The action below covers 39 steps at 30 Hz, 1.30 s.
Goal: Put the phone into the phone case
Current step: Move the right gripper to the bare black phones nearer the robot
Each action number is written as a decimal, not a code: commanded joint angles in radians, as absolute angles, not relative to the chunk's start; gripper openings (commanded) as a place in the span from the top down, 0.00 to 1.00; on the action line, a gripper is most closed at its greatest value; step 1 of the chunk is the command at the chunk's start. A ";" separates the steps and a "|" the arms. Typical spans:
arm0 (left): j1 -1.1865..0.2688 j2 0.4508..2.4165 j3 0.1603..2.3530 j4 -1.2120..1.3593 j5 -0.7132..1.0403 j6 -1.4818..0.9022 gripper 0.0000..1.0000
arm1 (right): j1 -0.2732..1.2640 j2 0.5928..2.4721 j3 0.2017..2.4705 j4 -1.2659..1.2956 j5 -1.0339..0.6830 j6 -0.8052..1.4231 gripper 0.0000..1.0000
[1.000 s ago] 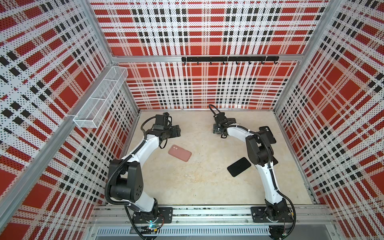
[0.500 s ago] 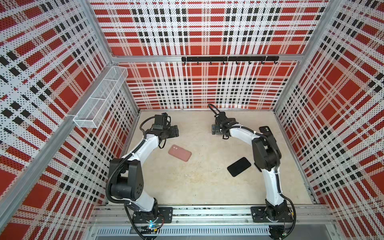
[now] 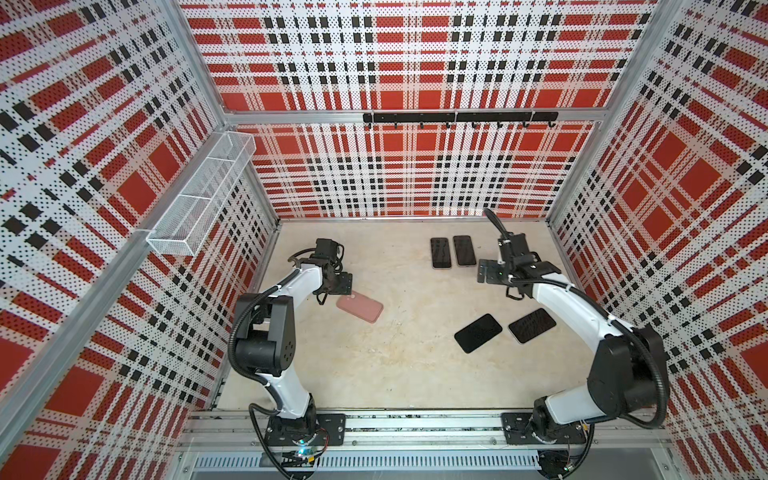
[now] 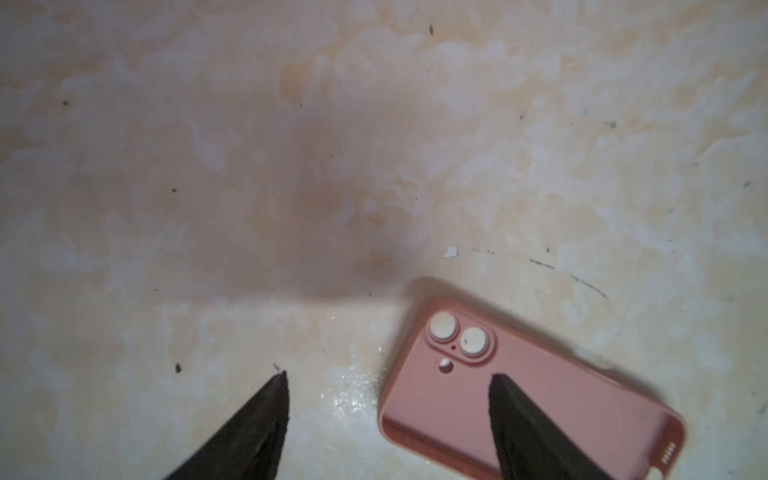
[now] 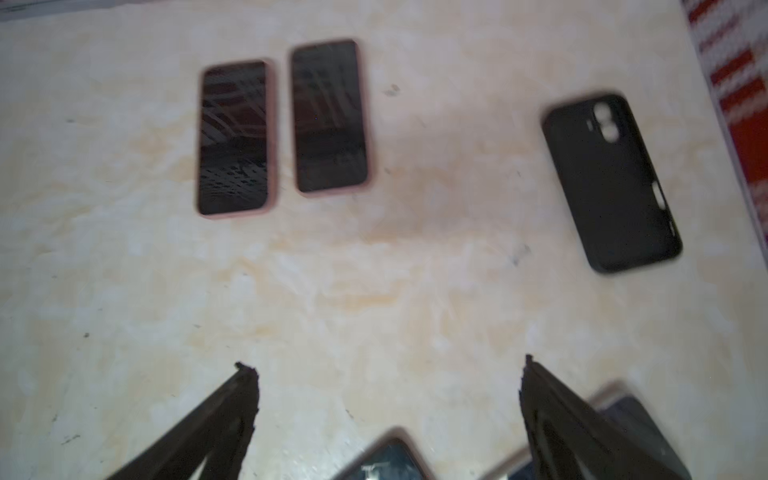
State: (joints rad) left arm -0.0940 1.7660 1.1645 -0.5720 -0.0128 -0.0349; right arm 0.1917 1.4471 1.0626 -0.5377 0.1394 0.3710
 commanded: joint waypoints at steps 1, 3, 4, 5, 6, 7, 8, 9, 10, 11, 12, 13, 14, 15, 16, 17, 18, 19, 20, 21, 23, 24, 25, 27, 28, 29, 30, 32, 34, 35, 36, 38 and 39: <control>-0.069 1.800 1.168 -0.597 -0.009 0.015 0.22 | 0.122 1.355 1.001 -0.612 0.017 0.429 0.00; -0.062 1.821 1.168 -0.591 0.005 0.013 0.23 | 0.087 1.337 0.987 -0.658 0.011 0.431 0.00; -0.061 1.832 1.167 -0.592 0.013 0.012 0.24 | 0.077 1.335 0.985 -0.674 0.009 0.426 0.00; -0.062 1.845 1.169 -0.593 0.022 0.010 0.25 | 0.071 1.331 0.982 -0.686 0.011 0.424 0.00; -0.064 1.854 1.170 -0.595 0.029 0.006 0.26 | 0.068 1.325 0.976 -0.691 0.014 0.421 0.00; -0.064 1.860 1.170 -0.596 0.037 0.003 0.26 | 0.065 1.320 0.973 -0.694 0.016 0.421 0.00; -0.065 1.864 1.167 -0.594 0.042 0.000 0.27 | 0.063 1.314 0.972 -0.692 0.018 0.421 0.00; -0.066 1.867 1.168 -0.593 0.039 -0.004 0.28 | 0.061 1.309 0.971 -0.691 0.023 0.421 0.00; -0.067 1.871 1.167 -0.591 0.039 -0.008 0.29 | 0.061 1.306 0.972 -0.693 0.027 0.416 0.00; -0.070 1.875 1.169 -0.587 0.044 -0.010 0.29 | 0.060 1.305 0.974 -0.694 0.035 0.414 0.00; -0.073 1.881 1.172 -0.586 0.051 -0.011 0.31 | 0.058 1.303 0.972 -0.692 0.044 0.412 0.00; -0.075 1.887 1.175 -0.586 0.055 -0.013 0.33 | 0.055 1.302 0.971 -0.690 0.046 0.410 0.00; -0.080 1.893 1.177 -0.586 0.057 -0.014 0.36 | 0.051 1.301 0.968 -0.690 0.042 0.408 0.00; -0.084 1.896 1.179 -0.586 0.058 -0.017 0.39 | 0.048 1.299 0.967 -0.687 0.038 0.406 0.00; -0.087 1.897 1.178 -0.586 0.058 -0.018 0.42 | 0.049 1.297 0.965 -0.685 0.036 0.403 0.00; -0.091 1.896 1.177 -0.587 0.058 -0.020 0.46 | 0.048 1.294 0.962 -0.680 0.027 0.396 0.00; -0.095 1.896 1.177 -0.584 0.060 -0.023 0.50 | 0.048 1.289 0.959 -0.678 0.013 0.385 0.00; -0.099 1.894 1.175 -0.582 0.065 -0.028 0.53 | 0.048 1.284 0.954 -0.676 -0.001 0.377 0.00; -0.106 1.894 1.175 -0.579 0.071 -0.033 0.56 | 0.048 1.276 0.948 -0.672 -0.010 0.367 0.00; -0.112 1.895 1.174 -0.576 0.076 -0.040 0.58 | 0.048 1.267 0.942 -0.669 -0.013 0.360 0.00; -0.125 1.900 1.176 -0.574 0.094 -0.056 0.63 | 0.049 1.252 0.931 -0.670 -0.024 0.350 0.00; -0.132 1.901 1.177 -0.575 0.098 -0.065 0.66 | 0.049 1.249 0.932 -0.678 -0.025 0.351 0.00; -0.145 1.902 1.177 -0.576 0.103 -0.075 0.68 | 0.048 1.249 0.937 -0.689 -0.019 0.352 0.01; -0.163 1.897 1.176 -0.576 0.111 -0.092 0.71 | 0.048 1.253 0.946 -0.712 -0.015 0.352 0.03; -0.173 1.894 1.175 -0.574 0.116 -0.109 0.73 | 0.048 1.257 0.952 -0.725 -0.008 0.358 0.04; -0.183 1.891 1.175 -0.572 0.123 -0.124 0.73 | 0.048 1.261 0.957 -0.738 -0.005 0.361 0.05; -0.191 1.891 1.176 -0.571 0.133 -0.141 0.73 | 0.049 1.265 0.960 -0.747 -0.005 0.364 0.05; -0.209 1.895 1.187 -0.571 0.148 -0.187 0.74 | 0.048 1.267 0.961 -0.757 -0.005 0.372 0.06; -0.236 1.905 1.200 -0.574 0.156 -0.221 0.75 | 0.048 1.266 0.959 -0.759 -0.010 0.379 0.07; -0.239 1.907 1.204 -0.577 0.157 -0.237 0.77 | 0.048 1.265 0.954 -0.760 -0.018 0.382 0.08; -0.281 1.910 1.206 -0.577 0.159 -0.250 0.77 | 0.048 1.264 0.951 -0.756 -0.027 0.385 0.09; -0.309 1.907 1.204 -0.572 0.157 -0.289 0.80 | 0.048 1.264 0.933 -0.742 -0.046 0.394 0.10; -0.319 1.905 1.204 -0.569 0.158 -0.303 0.80 | 0.048 1.267 0.928 -0.736 -0.052 0.393 0.10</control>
